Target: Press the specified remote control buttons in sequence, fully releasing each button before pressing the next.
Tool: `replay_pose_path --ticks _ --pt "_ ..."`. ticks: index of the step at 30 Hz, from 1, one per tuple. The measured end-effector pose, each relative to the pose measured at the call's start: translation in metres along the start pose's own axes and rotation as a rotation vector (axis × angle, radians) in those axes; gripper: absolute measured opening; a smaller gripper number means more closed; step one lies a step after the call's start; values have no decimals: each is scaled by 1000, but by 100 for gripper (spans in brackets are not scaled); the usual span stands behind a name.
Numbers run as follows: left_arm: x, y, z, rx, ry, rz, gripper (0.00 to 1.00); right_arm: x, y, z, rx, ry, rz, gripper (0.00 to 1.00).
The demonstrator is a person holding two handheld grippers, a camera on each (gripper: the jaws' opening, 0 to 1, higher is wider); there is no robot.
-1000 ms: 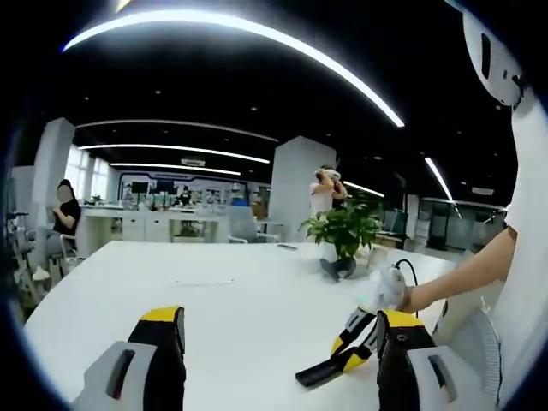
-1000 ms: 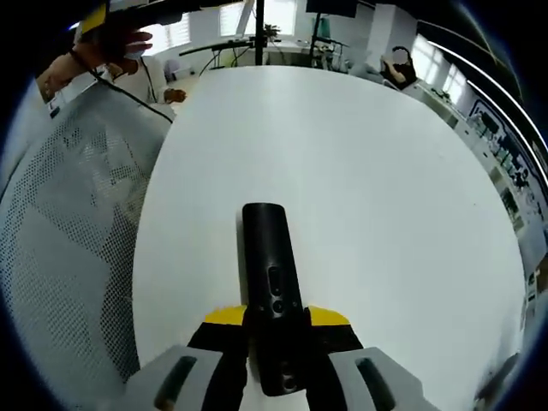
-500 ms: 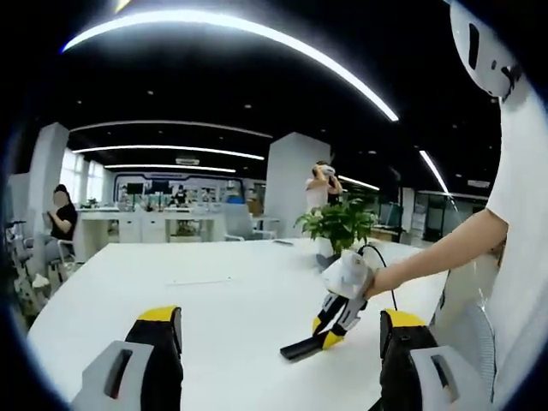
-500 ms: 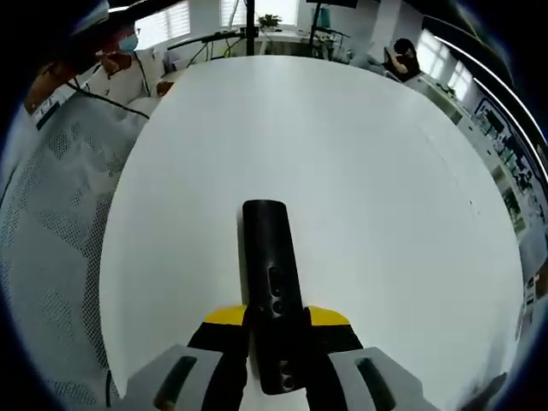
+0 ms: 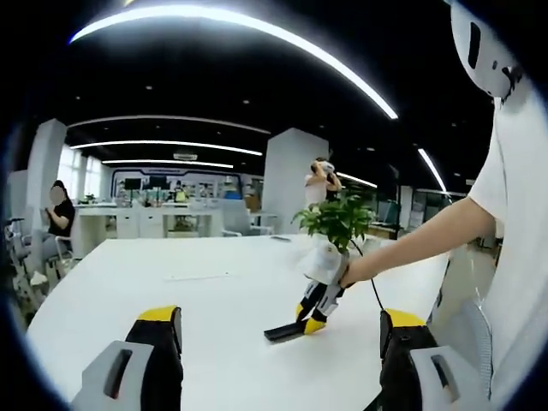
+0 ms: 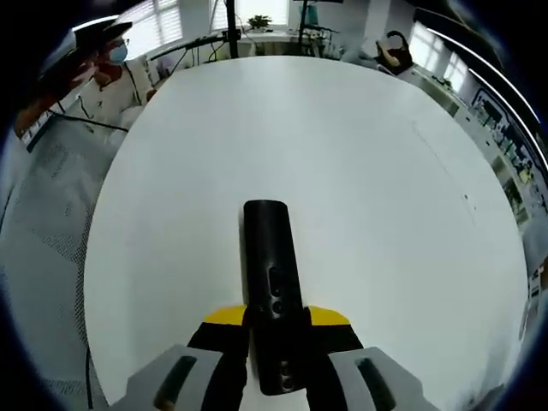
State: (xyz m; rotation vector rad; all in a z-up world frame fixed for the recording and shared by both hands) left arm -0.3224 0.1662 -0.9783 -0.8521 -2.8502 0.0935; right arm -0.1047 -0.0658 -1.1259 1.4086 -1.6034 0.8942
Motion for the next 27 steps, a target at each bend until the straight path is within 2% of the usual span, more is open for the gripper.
replay_pose_path --ticks 4,11,15,19,21,22,23,24,25,26,27 --pt "2 4 6 37 -6 -3 99 -1 -12 -3 -17 -3 6 21" --pt "7 8 10 36 2 -19 98 -4 -35 -5 -78 -42 -2 21" --pt "8 10 11 36 11 -31 98 -6 -47 -8 -57 -33 31 21" --pt "10 11 13 45 11 -43 98 -6 -48 -8 -48 -36 45 22" --pt "11 12 13 54 8 -50 98 -5 -47 -4 -71 -73 77 25" --pt "11 12 13 60 5 -52 98 -5 -48 -1 -160 -113 116 27" --pt "11 13 14 69 1 -56 98 -6 -48 0 -192 -130 127 29" --pt "10 14 14 79 0 -59 98 -6 -46 3 -267 -244 118 31" --pt "10 14 14 82 0 -59 98 -6 -45 5 -311 -263 126 34" --pt "10 15 15 86 0 -60 98 -4 -44 11 -399 -311 150 37" --pt "9 15 16 89 2 -64 98 -3 -42 14 -448 -360 160 41"
Point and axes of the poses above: the point that each gripper's makers call its tool centre point, and the gripper's own axes: x roughly backward along the fingers, y roughly to its left, z roughly out of its underside, the point moved 8 cm from there along x, roughly backward along the fingers, and after that the axes turned 1 degree about x, right-handed, at the moved point
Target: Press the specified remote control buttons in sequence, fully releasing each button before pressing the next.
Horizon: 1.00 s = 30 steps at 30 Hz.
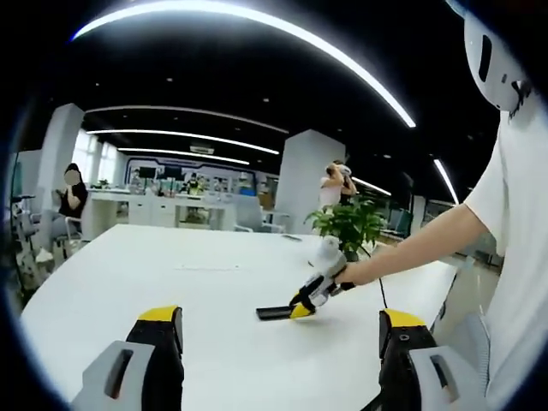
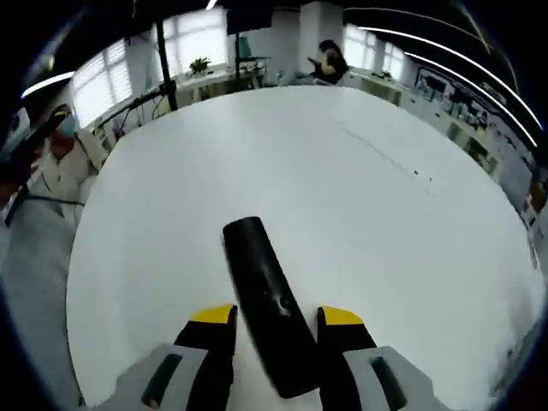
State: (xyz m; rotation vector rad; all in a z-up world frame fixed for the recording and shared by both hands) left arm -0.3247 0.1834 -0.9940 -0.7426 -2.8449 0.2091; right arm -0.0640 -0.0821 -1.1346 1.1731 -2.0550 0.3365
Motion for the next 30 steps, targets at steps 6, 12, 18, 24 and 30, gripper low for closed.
replay_pose_path --ticks 6,12,18,24,30 --pt "0 1 1 41 -20 -14 98 26 3 17 -319 -308 68 66" --pt "0 -5 -1 63 -21 -23 98 53 12 41 -299 -337 118 84" --pt "0 0 4 67 -14 -26 98 82 27 53 -302 -413 141 97" --pt "-4 5 13 44 14 -13 98 112 48 52 -275 -494 190 99" --pt "-9 7 19 -40 83 -32 98 140 71 53 -222 -512 226 99"
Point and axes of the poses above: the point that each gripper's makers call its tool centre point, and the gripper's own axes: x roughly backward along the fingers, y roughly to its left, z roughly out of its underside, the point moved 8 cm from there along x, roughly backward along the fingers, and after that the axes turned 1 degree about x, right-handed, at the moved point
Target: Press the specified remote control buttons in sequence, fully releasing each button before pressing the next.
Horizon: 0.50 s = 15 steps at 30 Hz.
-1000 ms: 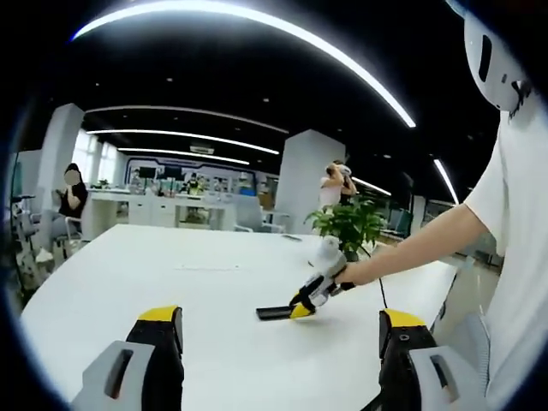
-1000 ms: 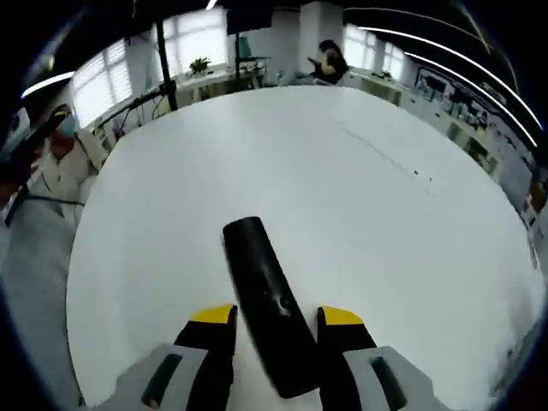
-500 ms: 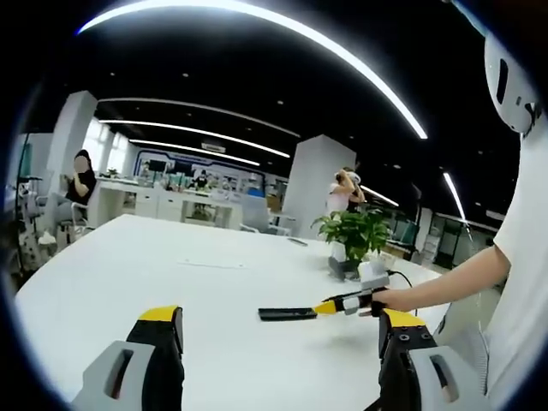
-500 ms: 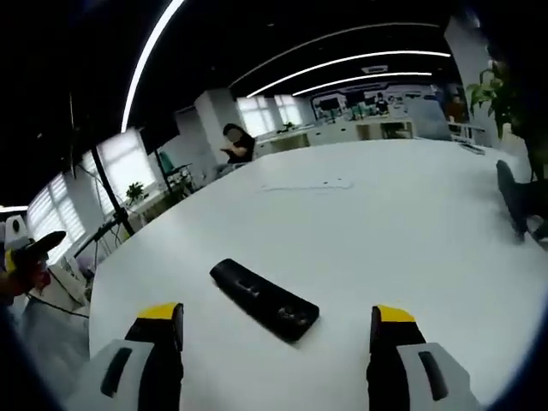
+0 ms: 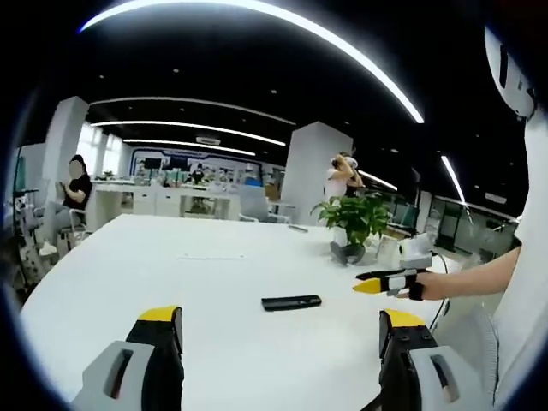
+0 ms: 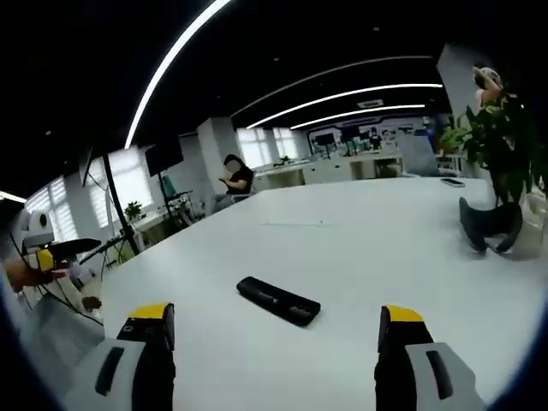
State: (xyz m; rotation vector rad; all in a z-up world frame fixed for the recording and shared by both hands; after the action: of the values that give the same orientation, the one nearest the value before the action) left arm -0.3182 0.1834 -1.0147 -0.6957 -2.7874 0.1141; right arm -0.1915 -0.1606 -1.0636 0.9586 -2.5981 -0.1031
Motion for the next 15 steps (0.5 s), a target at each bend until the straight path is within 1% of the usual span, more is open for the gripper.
replay_pose_path --ticks 2,4,6,10,15 --pt "0 -4 -3 9 -7 4 98 8 5 -3 12 -6 9 99" --pt "0 -7 -6 40 -25 12 98 16 9 -7 31 -17 19 99" --pt "0 -9 -8 55 -35 8 98 28 16 -11 70 -19 46 99" --pt "2 -12 -12 57 -34 -1 98 49 28 -14 104 -31 75 99" --pt "1 -21 -19 39 -22 3 98 72 40 -18 102 -51 117 99"
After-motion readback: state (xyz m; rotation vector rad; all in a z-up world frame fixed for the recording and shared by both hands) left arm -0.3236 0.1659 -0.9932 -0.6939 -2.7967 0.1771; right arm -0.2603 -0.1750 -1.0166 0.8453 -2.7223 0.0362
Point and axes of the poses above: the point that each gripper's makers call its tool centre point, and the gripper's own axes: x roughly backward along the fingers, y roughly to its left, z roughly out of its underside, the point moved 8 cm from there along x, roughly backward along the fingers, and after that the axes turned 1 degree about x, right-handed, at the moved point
